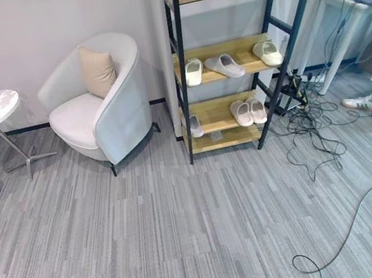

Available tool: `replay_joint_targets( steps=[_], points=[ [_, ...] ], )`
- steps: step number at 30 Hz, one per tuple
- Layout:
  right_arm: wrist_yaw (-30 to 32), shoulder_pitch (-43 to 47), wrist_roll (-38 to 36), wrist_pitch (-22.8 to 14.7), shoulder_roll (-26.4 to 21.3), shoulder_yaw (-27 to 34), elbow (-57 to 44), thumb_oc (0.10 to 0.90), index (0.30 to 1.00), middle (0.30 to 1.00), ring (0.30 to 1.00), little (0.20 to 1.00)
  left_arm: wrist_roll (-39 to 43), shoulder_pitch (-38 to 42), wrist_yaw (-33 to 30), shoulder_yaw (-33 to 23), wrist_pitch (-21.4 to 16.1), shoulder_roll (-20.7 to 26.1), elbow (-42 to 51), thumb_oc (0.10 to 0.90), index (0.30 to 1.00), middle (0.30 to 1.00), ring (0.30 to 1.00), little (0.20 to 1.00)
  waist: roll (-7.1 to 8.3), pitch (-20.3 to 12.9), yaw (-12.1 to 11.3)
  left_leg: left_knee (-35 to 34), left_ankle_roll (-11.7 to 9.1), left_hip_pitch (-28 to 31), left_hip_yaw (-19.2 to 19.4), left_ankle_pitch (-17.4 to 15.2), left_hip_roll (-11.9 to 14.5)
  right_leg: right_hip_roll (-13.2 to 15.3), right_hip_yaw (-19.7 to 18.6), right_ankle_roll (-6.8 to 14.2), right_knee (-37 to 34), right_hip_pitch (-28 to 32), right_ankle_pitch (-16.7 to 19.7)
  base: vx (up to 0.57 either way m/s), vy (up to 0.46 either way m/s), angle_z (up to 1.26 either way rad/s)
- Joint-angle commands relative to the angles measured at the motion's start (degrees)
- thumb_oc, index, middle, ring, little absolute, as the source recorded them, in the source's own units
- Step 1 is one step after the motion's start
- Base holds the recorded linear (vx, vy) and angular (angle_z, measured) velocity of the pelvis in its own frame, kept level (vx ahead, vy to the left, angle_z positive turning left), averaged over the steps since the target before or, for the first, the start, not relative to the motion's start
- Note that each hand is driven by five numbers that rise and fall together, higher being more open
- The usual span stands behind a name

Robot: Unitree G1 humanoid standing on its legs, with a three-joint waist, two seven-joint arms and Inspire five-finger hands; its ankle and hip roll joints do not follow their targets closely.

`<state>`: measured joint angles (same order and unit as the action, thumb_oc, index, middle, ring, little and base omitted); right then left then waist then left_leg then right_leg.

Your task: Arrange the slippers neatly on the shoe rack.

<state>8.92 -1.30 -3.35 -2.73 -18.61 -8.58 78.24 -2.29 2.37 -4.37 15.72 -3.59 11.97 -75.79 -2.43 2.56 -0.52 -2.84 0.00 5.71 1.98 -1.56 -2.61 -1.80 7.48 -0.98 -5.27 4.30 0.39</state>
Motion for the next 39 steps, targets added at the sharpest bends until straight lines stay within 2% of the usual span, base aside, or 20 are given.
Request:
replay_joint_targets(
  steps=[1,18,26,29,32,34,39],
  points=[
    [1.2,0.2,-0.5,-0.1,-1.5,-1.7,0.5,0.8,0.9,0.9,0.9,0.9,0.0,2.2,-0.3,0.6,-1.1,0.1,-1.9,0.8,0.9,0.9,0.9,0.9,1.7,-2.3,0.1,-2.2,-4.6,-2.3,1.3,1.3,2.4,6.4,0.7,10.0,0.3,-3.1,1.9,0.02,-0.035,-0.06],
    [0.6,0.6,-1.8,-0.2,-1.3,-2.3,0.1,0.8,0.9,0.9,0.9,0.9,1.3,2.5,0.3,0.9,-0.7,-0.1,-2.2,0.8,0.9,0.9,0.9,0.9,2.15,-1.8,1.4,-2.2,-5.0,-1.8,1.3,1.5,3.4,5.3,-0.4,8.9,0.8,-2.7,0.8,0.01,-0.055,-0.03],
    [0.5,1.6,-4.2,-1.2,-1.9,-1.7,-1.1,0.8,0.9,0.9,0.9,0.9,3.8,4.0,0.4,0.9,-1.4,0.2,-0.7,0.8,0.9,0.9,0.9,0.9,2.31,-0.4,2.3,-2.2,-6.1,-2.7,0.8,2.8,5.2,4.0,-1.4,8.1,2.7,-4.5,-0.3,-0.01,-0.093,0.0],
    [0.5,1.8,-4.9,-1.4,-1.7,-1.6,-1.2,0.8,0.9,0.9,0.9,0.9,4.3,4.3,0.5,1.1,-1.6,0.2,-0.1,0.8,0.9,0.9,0.9,0.9,2.36,0.0,2.4,-1.1,-6.3,-3.0,0.7,2.6,5.8,3.5,-2.1,7.6,3.9,-4.9,-0.9,-0.01,-0.078,-0.02],
    [0.5,2.3,-6.5,-1.5,-1.7,-1.2,-1.0,0.8,0.9,0.9,0.9,0.9,5.0,5.6,0.8,2.5,-1.8,-0.2,1.2,0.8,0.9,0.9,0.9,0.9,2.86,1.3,3.2,5.9,-6.4,-6.4,0.7,0.7,6.6,3.4,-3.2,6.6,7.2,-6.6,-2.1,-0.02,-0.063,-0.05],
    [0.5,2.1,-6.9,-1.5,-1.9,-1.0,-0.8,0.8,0.9,0.9,0.9,0.9,4.8,6.0,0.9,3.6,-2.0,-0.4,1.9,0.8,0.9,0.9,0.9,0.9,3.02,1.7,3.6,8.0,-6.4,-7.1,1.0,0.3,6.7,3.6,-3.0,6.2,8.7,-7.4,-2.5,0.03,-0.019,-0.22],
    [0.5,1.8,-7.0,-1.5,-2.3,-0.5,-0.7,0.8,0.9,0.9,0.9,0.9,4.5,6.2,1.1,5.0,-2.1,-1.1,2.6,0.8,0.9,0.9,0.9,0.9,2.27,1.8,3.8,6.5,-5.2,-9.9,0.8,1.2,5.0,3.3,-2.5,6.4,8.7,-7.5,-3.6,0.11,0.01,0.02]
  ],
)
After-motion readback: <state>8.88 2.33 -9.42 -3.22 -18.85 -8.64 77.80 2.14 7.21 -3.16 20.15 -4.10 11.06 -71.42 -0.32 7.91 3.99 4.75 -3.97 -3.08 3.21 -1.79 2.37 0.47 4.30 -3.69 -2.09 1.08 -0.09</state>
